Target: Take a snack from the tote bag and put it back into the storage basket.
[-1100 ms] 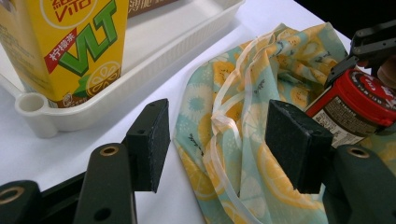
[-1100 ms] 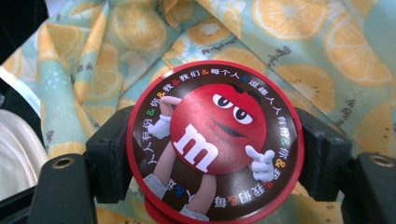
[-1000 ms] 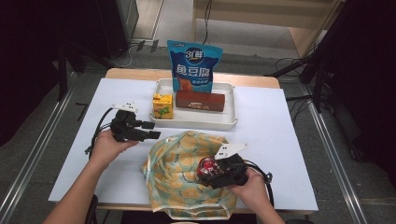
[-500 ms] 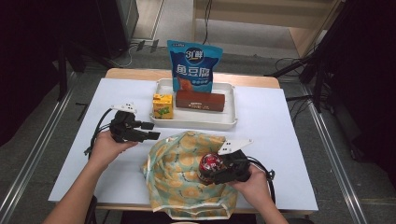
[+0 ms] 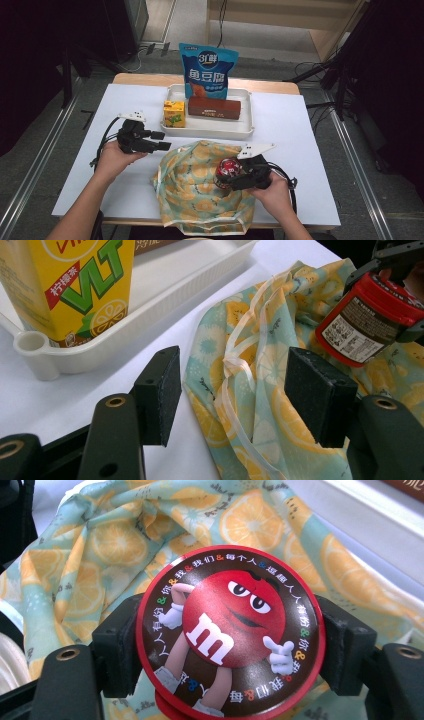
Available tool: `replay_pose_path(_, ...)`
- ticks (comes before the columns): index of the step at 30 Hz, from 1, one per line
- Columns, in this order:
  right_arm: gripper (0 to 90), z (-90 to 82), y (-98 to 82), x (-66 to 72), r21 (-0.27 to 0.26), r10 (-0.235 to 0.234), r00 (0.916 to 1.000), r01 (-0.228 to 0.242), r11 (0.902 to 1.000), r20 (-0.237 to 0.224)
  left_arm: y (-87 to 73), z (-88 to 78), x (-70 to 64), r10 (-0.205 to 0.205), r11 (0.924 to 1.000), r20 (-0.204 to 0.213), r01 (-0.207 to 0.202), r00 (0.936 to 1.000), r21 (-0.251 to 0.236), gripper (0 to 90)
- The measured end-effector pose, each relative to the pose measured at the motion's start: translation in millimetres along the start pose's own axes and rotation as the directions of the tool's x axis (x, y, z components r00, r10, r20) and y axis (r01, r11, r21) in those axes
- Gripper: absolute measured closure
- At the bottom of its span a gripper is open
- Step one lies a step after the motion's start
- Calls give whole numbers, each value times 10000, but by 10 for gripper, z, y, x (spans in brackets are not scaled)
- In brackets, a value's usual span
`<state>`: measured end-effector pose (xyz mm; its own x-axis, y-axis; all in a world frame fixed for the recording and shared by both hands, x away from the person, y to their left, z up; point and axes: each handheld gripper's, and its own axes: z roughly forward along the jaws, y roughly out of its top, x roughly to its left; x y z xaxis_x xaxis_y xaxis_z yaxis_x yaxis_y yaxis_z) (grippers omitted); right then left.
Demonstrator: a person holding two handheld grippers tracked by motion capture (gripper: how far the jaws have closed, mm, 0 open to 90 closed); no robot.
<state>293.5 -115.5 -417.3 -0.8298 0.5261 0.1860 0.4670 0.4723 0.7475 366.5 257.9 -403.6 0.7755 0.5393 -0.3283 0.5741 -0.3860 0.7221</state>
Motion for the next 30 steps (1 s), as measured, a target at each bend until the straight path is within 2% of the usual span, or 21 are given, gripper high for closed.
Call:
replay_pose_path(18,263,-17,202,-96,-192,69,9998,-65,9998,180,-2,10,5,13,10000,32,-13,10000,-23,399)
replay_pose_path(30,263,-73,376,-123,-206,-130,9998,133,9997,163,-1,-5,3,5,10000,-16,-5,10000,-85,400)
